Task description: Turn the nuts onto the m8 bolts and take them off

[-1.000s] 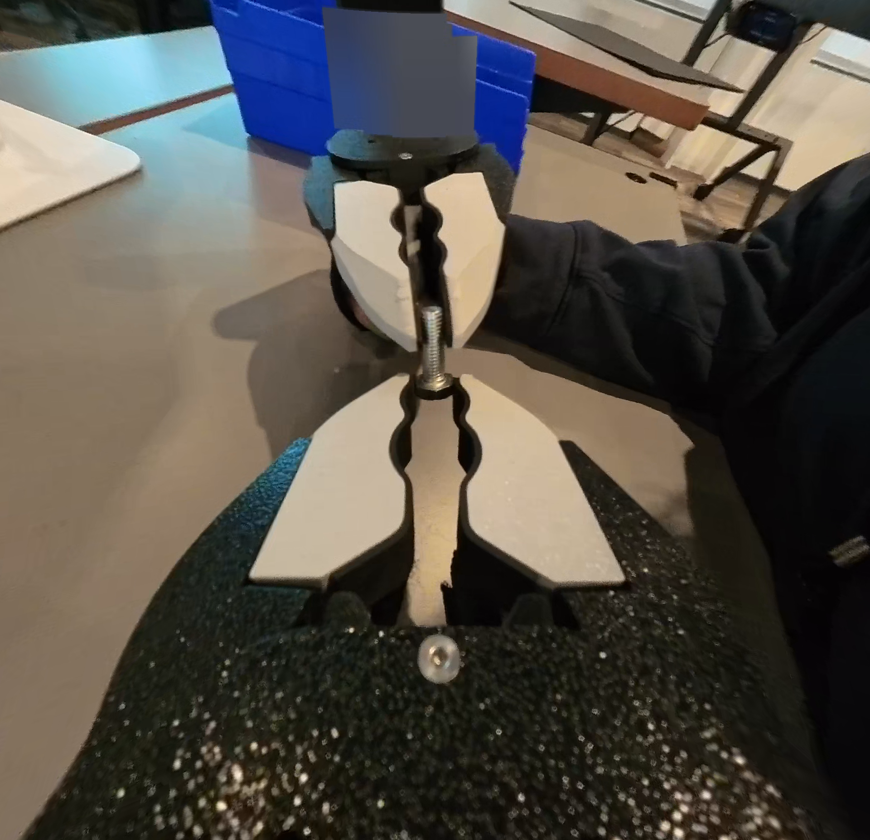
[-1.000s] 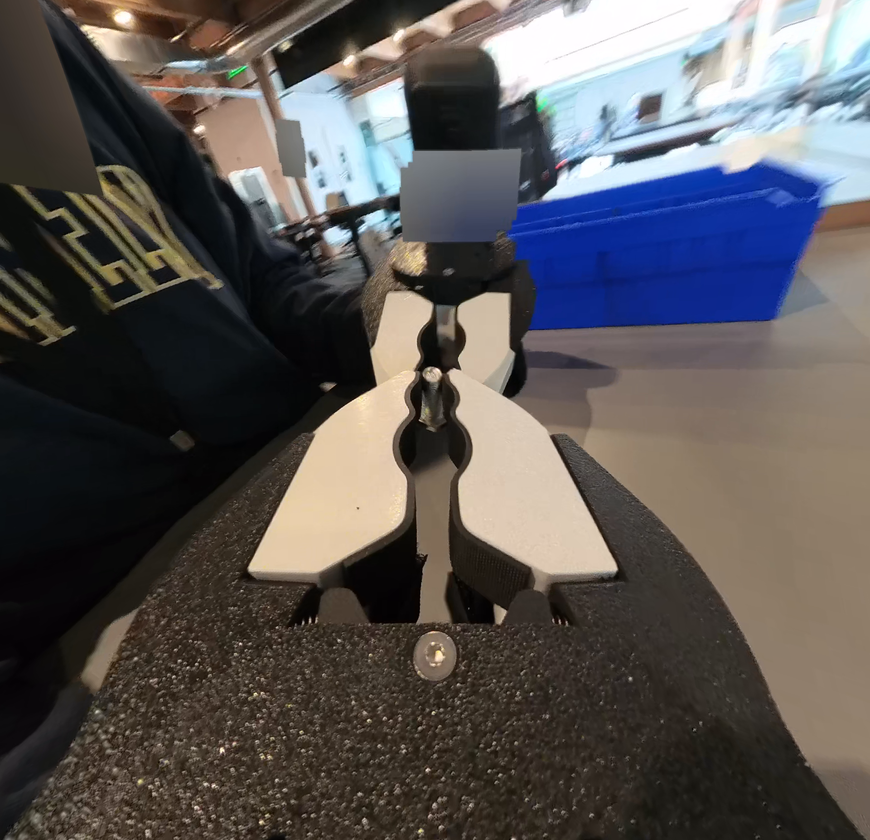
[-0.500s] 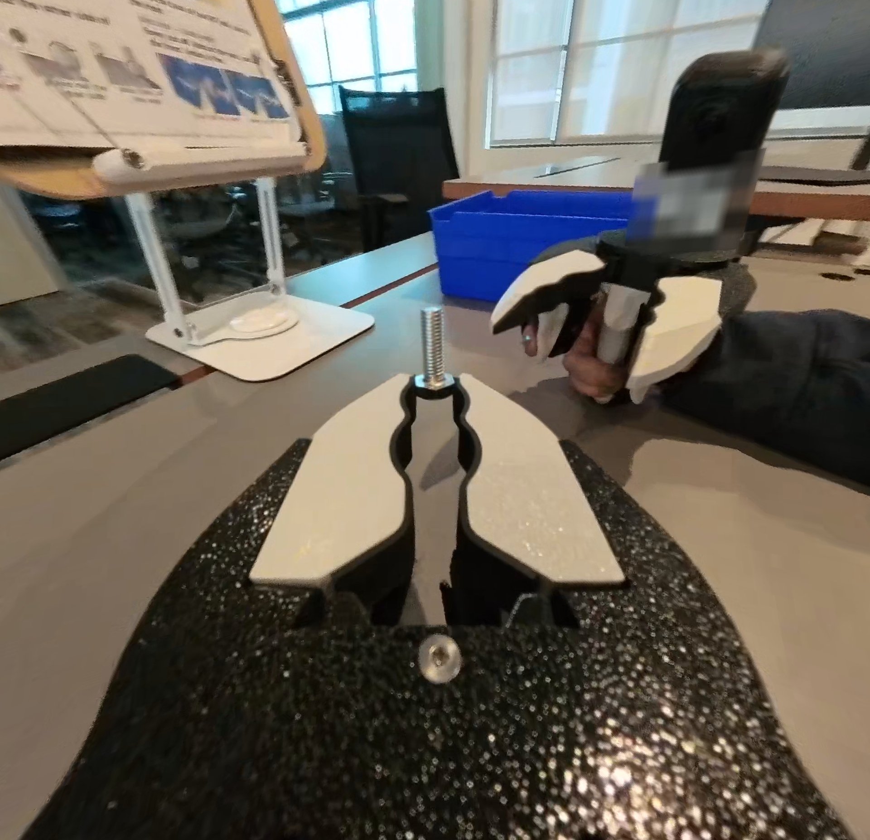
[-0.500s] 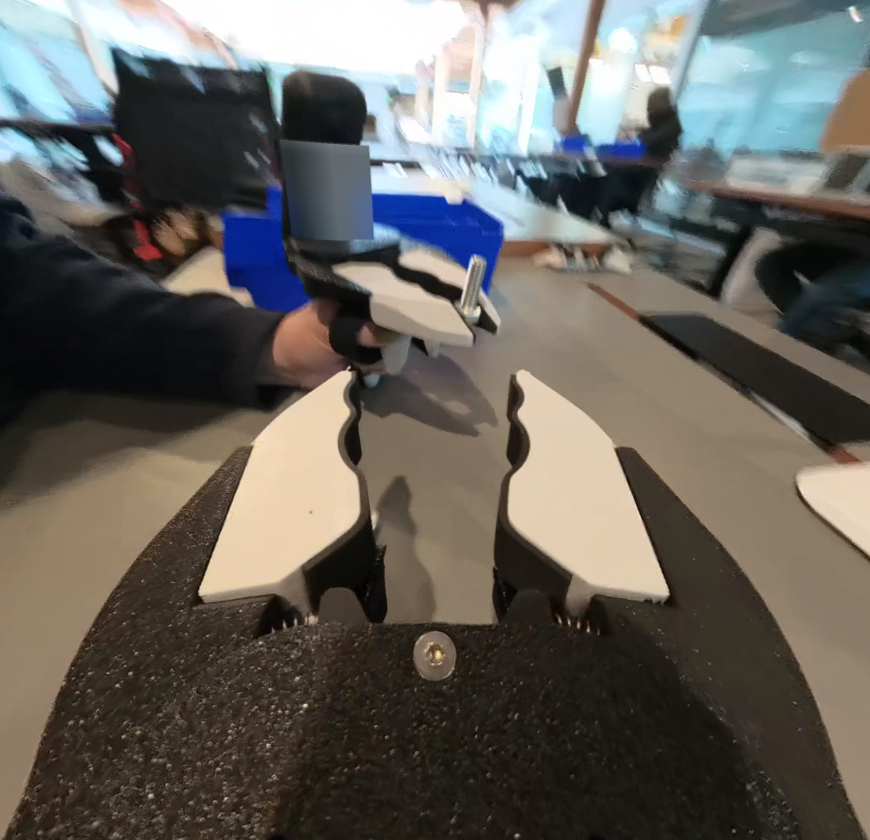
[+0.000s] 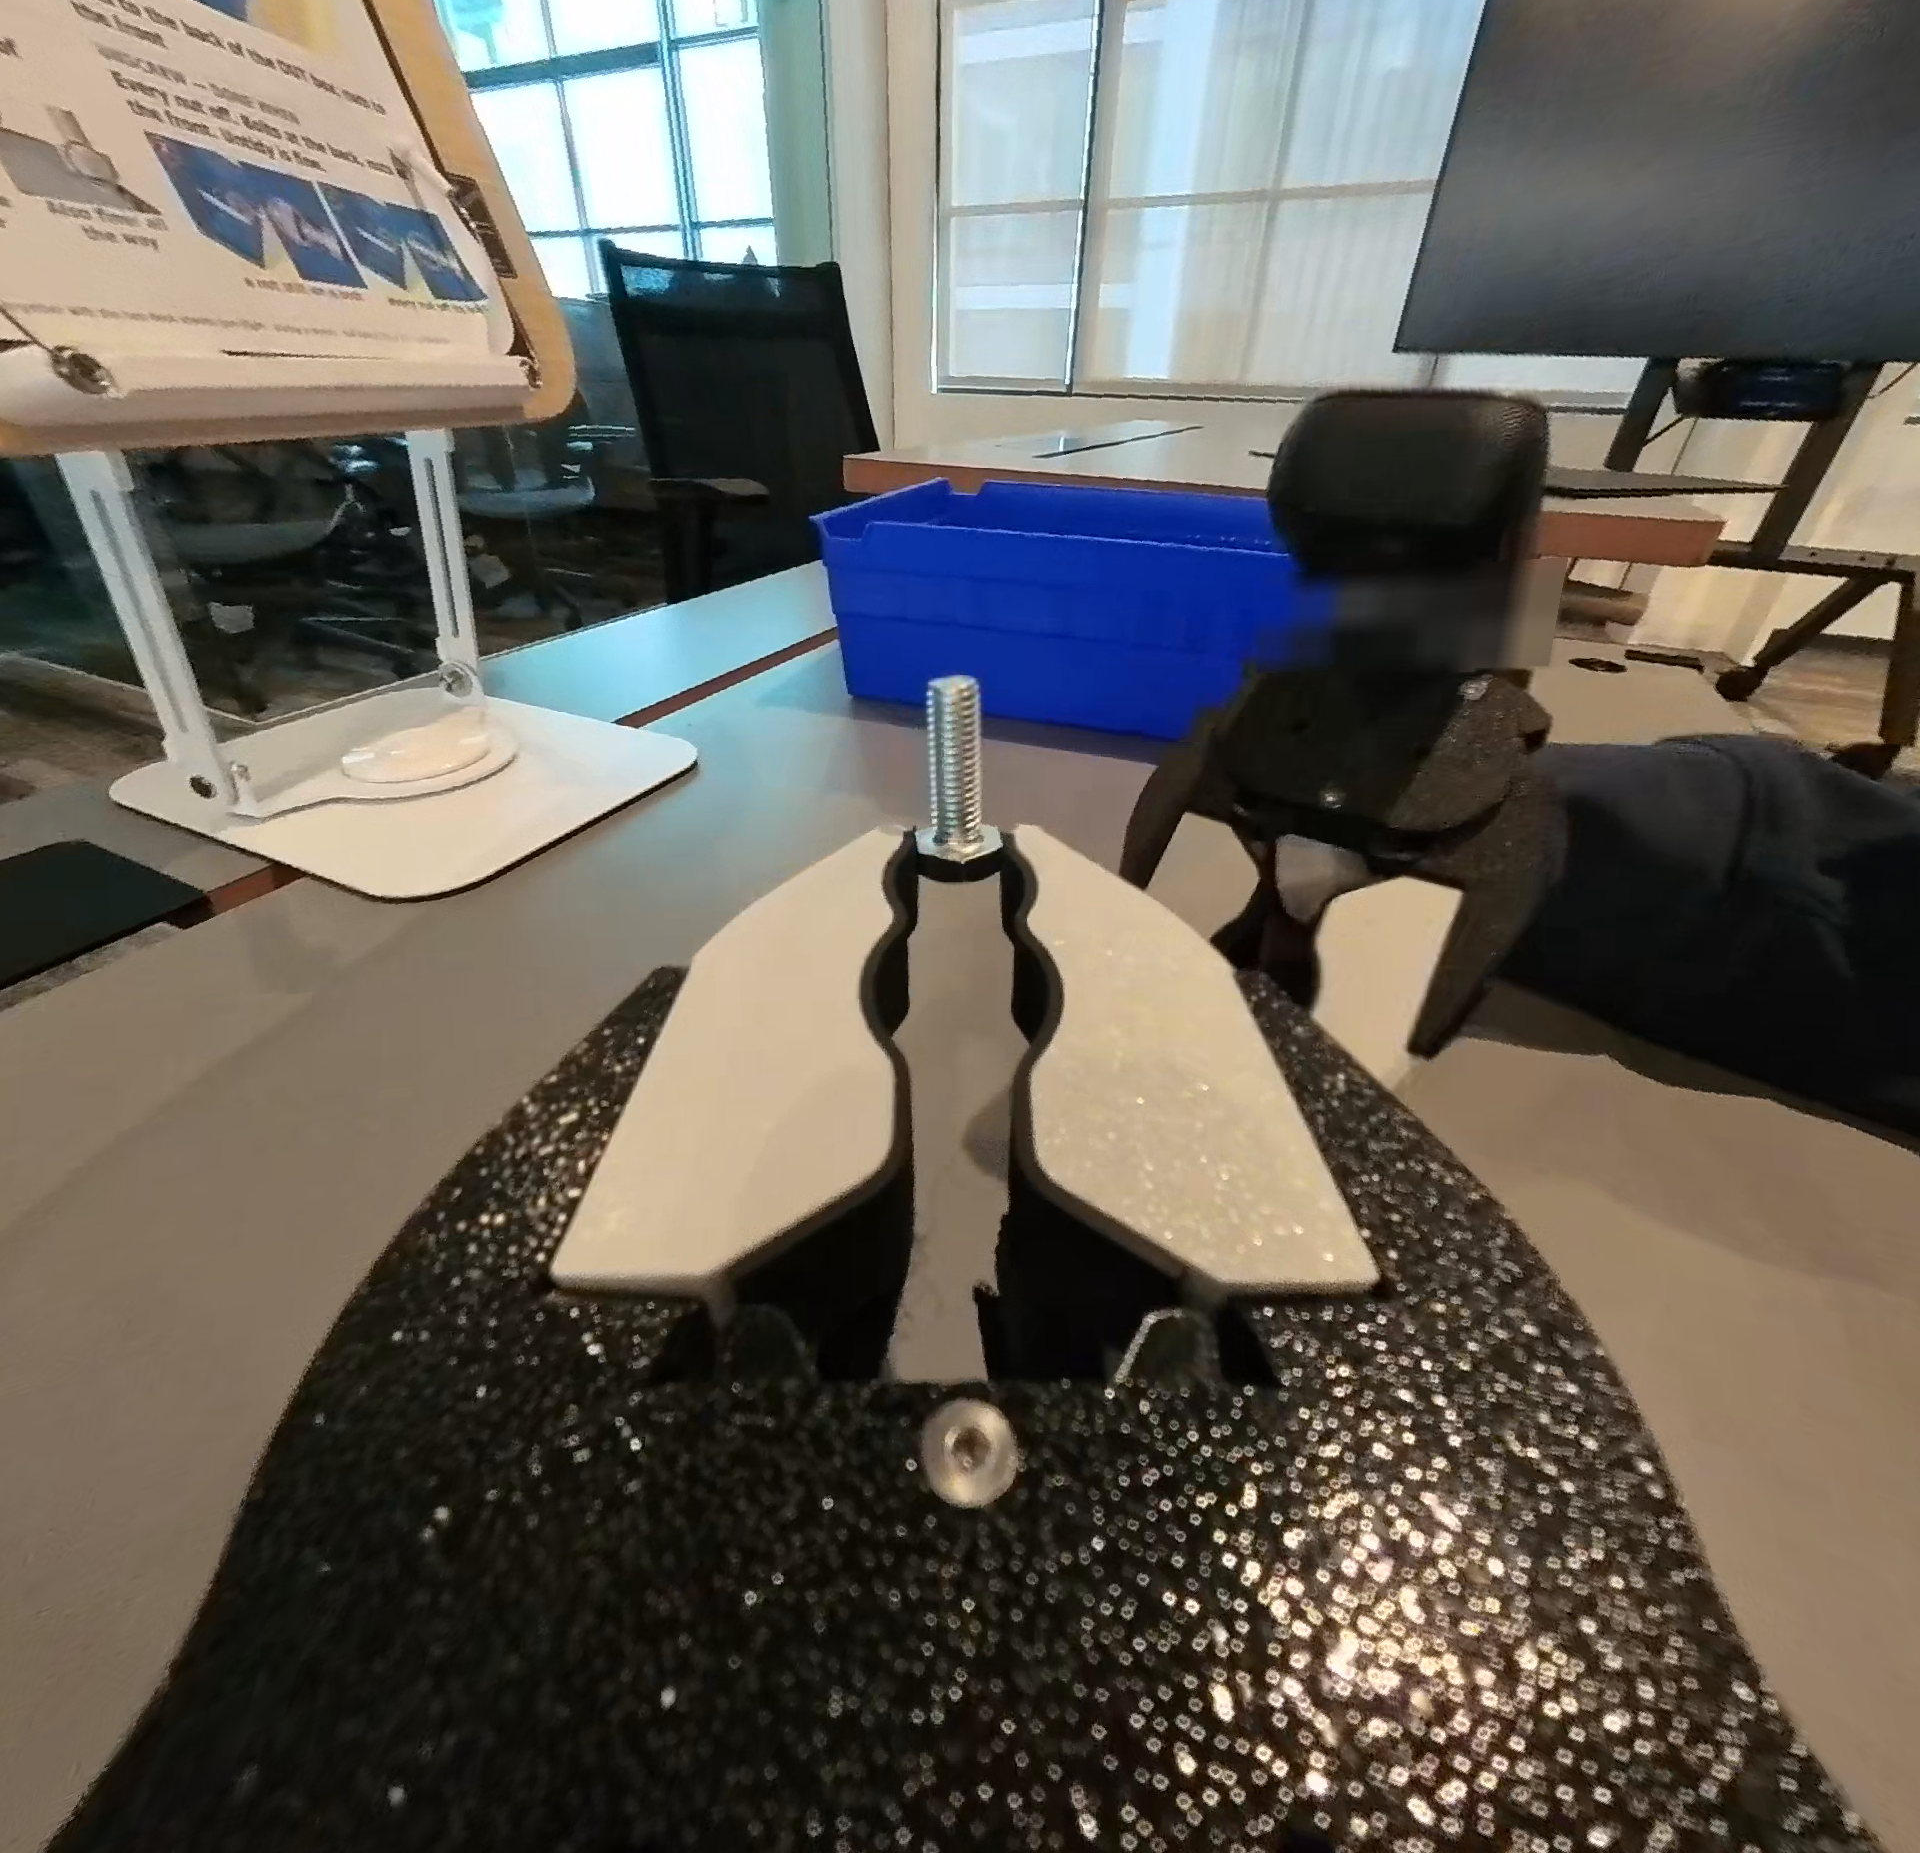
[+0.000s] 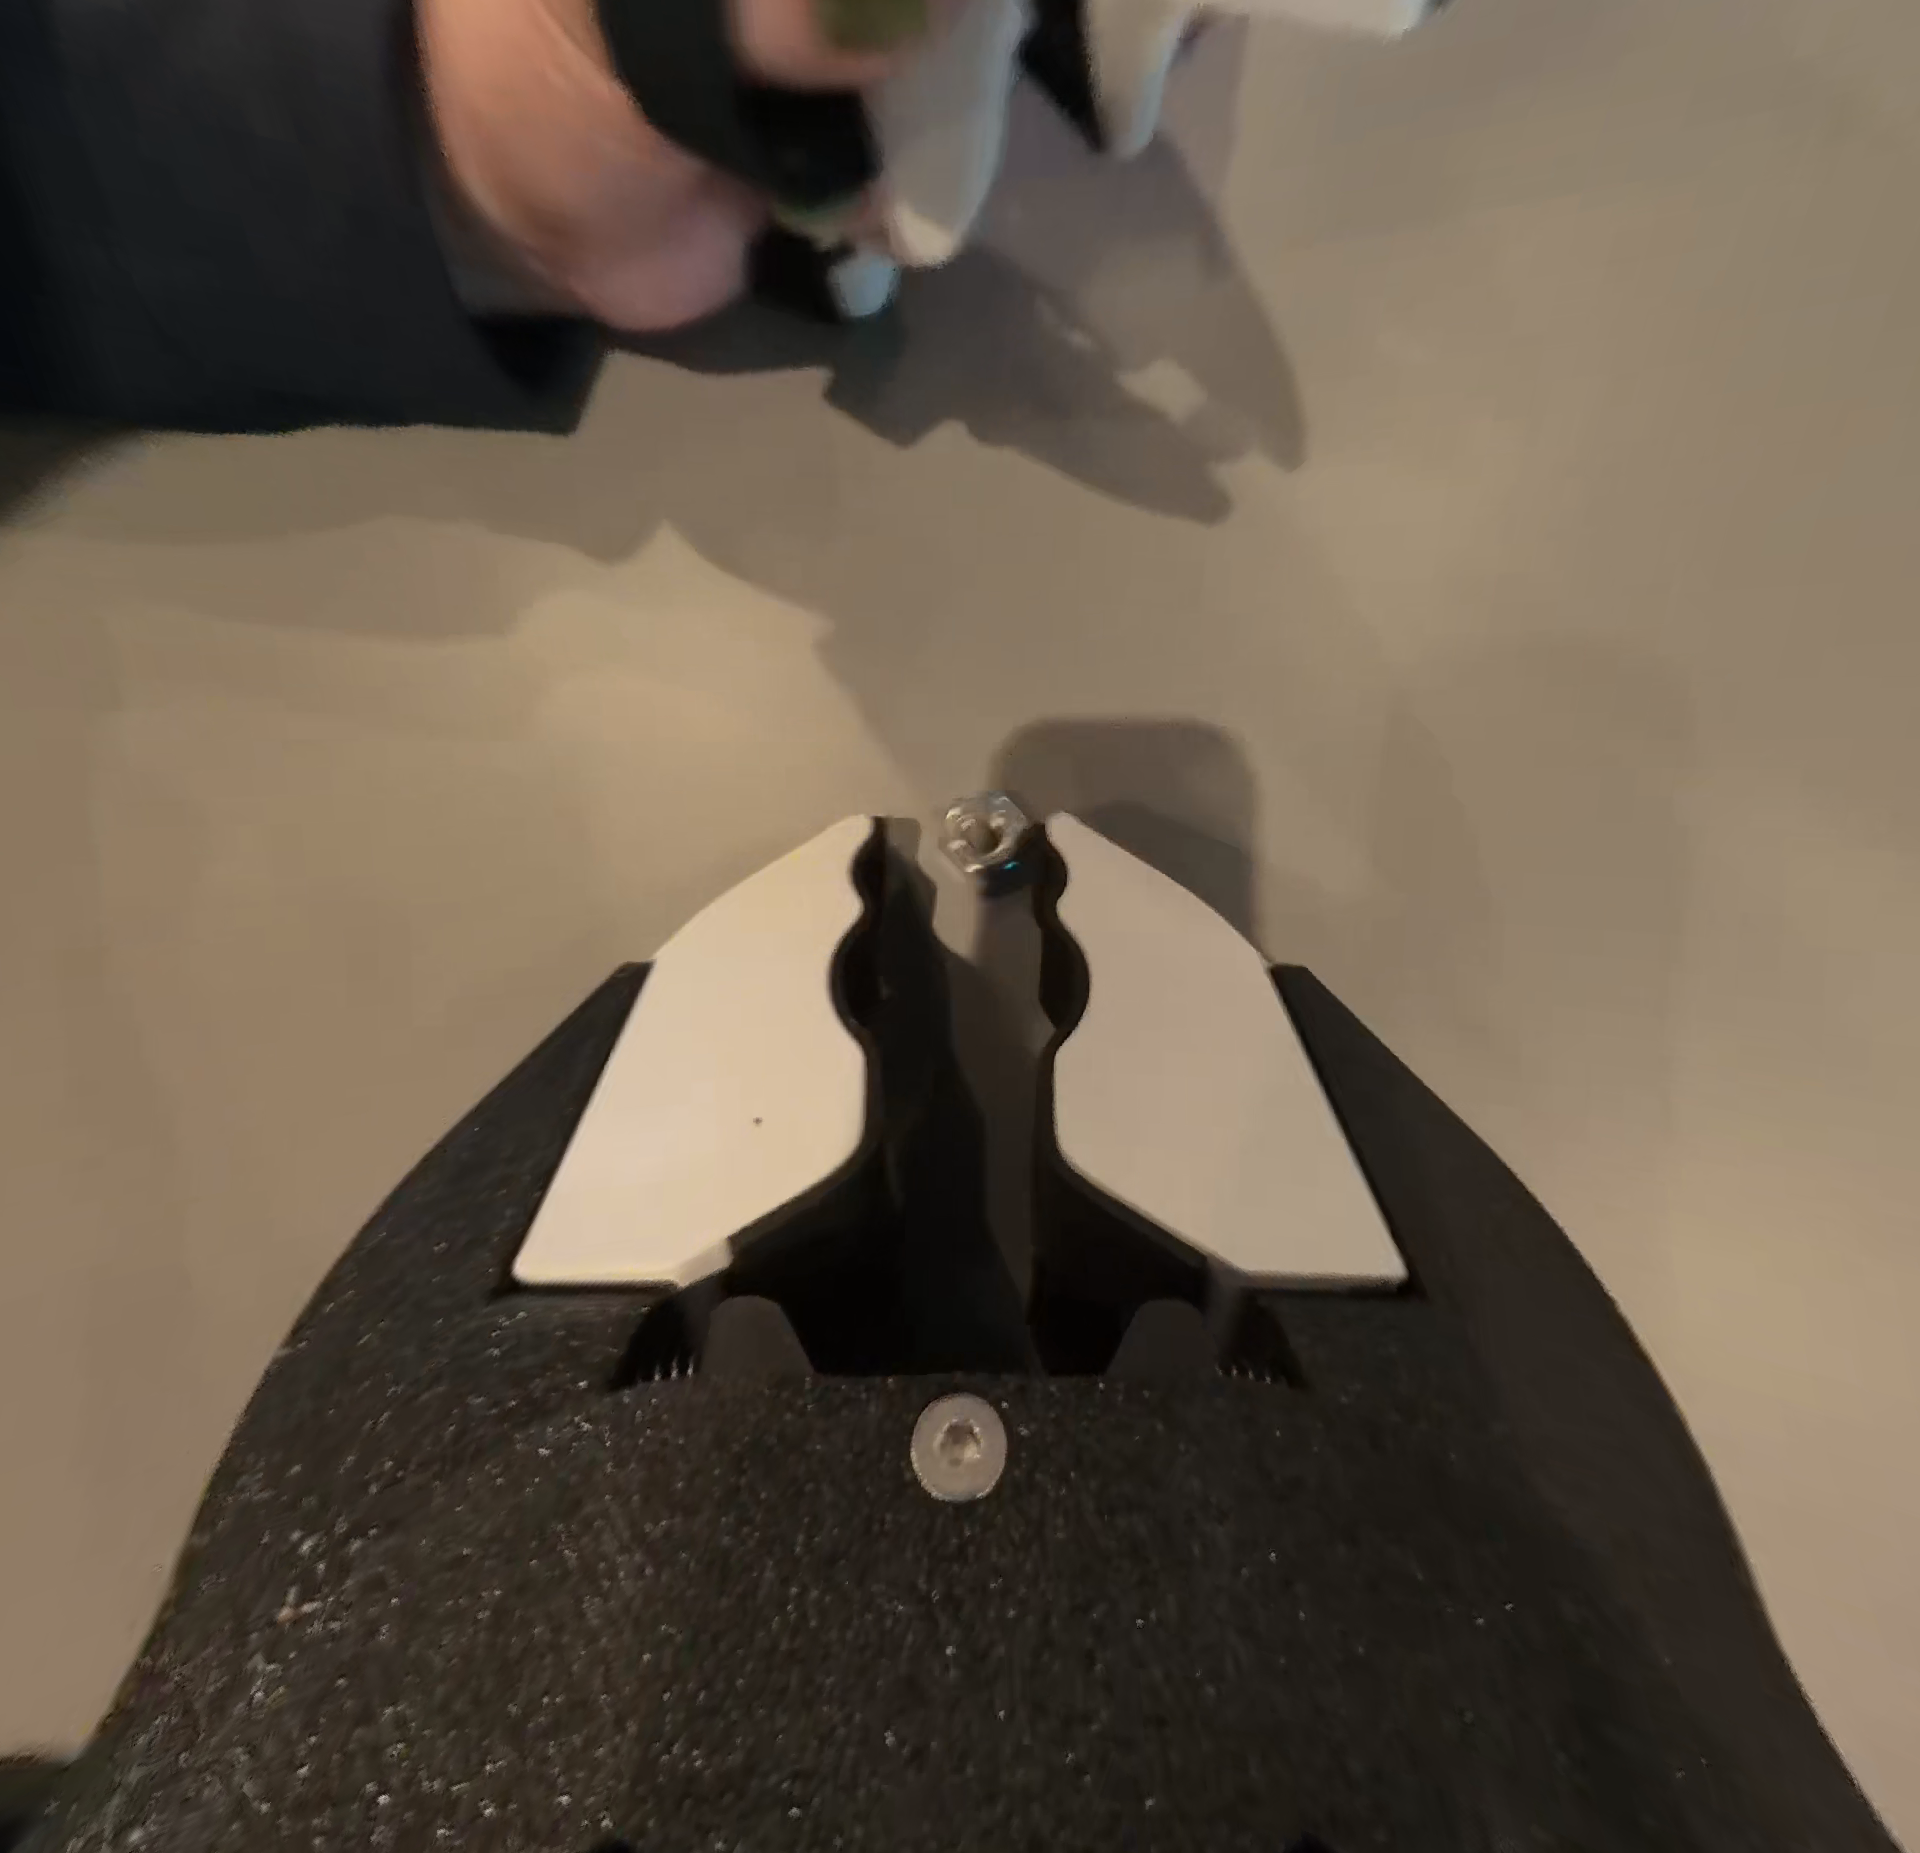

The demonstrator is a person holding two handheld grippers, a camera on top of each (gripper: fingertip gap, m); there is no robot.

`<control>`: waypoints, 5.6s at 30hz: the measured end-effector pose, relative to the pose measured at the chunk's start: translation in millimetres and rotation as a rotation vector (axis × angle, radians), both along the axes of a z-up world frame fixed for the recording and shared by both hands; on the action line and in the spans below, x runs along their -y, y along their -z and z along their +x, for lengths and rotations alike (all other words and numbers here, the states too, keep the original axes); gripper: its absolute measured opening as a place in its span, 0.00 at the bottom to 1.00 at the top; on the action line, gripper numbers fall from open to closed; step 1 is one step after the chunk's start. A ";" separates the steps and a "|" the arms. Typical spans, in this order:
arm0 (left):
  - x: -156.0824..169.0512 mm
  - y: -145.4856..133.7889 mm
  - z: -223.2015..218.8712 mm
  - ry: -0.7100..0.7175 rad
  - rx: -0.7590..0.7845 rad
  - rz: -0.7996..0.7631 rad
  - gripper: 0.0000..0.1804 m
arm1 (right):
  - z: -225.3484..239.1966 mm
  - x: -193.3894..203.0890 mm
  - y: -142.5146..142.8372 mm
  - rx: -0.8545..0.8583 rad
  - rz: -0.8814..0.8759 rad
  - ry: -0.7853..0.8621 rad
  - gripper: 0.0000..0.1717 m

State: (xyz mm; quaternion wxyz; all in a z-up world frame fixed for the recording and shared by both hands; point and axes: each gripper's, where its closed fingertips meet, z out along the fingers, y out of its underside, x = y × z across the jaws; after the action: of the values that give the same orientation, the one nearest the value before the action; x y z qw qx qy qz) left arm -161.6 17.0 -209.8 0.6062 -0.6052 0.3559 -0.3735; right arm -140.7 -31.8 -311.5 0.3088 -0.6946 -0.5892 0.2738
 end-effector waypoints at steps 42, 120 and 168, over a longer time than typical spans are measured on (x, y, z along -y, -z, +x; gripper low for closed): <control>75.1 32.7 53.7 0.476 -0.270 0.064 0.08 | 17.8 27.1 -102.1 -0.150 0.058 0.076 0.08; 70.7 13.0 46.9 0.523 -0.076 -0.069 0.08 | -24.3 27.6 -123.6 -0.739 0.133 -0.072 0.37; 73.0 -6.3 46.8 0.509 0.080 -0.048 0.08 | -21.9 33.6 -140.6 -0.852 0.146 -0.070 0.44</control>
State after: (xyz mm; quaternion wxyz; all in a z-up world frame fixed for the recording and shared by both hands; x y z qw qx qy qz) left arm -114.8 -56.1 -203.5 0.4917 -0.4952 0.4637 -0.5459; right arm -162.6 -65.4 -170.9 0.5633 -0.4755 -0.4502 0.5040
